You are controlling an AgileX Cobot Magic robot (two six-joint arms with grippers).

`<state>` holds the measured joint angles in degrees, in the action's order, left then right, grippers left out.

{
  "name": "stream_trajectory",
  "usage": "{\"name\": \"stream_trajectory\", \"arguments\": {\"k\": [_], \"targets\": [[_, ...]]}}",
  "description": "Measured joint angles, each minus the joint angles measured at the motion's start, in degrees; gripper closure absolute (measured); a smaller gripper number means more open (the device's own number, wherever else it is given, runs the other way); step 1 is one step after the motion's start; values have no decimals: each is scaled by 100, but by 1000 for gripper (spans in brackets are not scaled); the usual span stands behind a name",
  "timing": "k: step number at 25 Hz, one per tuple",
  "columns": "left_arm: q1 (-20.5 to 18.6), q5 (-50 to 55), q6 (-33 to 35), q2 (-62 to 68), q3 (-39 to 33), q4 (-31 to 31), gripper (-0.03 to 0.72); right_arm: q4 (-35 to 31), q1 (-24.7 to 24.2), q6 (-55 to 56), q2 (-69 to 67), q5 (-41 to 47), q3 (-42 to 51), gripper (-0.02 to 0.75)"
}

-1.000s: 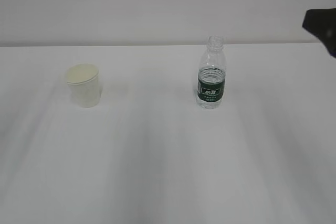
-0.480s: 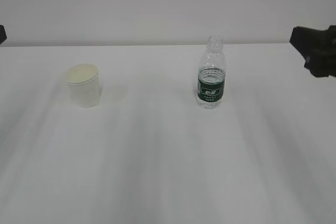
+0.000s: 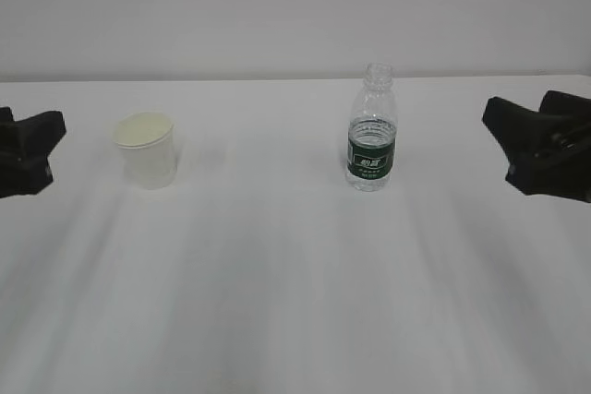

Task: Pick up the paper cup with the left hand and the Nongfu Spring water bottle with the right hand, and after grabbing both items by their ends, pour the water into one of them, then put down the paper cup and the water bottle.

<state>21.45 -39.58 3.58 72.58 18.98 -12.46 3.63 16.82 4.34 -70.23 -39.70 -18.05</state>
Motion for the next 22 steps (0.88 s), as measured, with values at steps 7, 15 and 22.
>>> {"name": "stream_trajectory", "arguments": {"k": [7, 15, 22], "targets": [[301, -1234, 0, 592, -450, 0, 293, 567, 0, 198, -989, -661, 11, 255], [310, -2536, -226, 1678, -739, 157, 302, 448, 0, 207, -2146, -2412, 377, 255], [310, -2559, -285, 2425, -749, 491, 309, 374, 0, 207, -2645, -2546, 446, 255]]}}
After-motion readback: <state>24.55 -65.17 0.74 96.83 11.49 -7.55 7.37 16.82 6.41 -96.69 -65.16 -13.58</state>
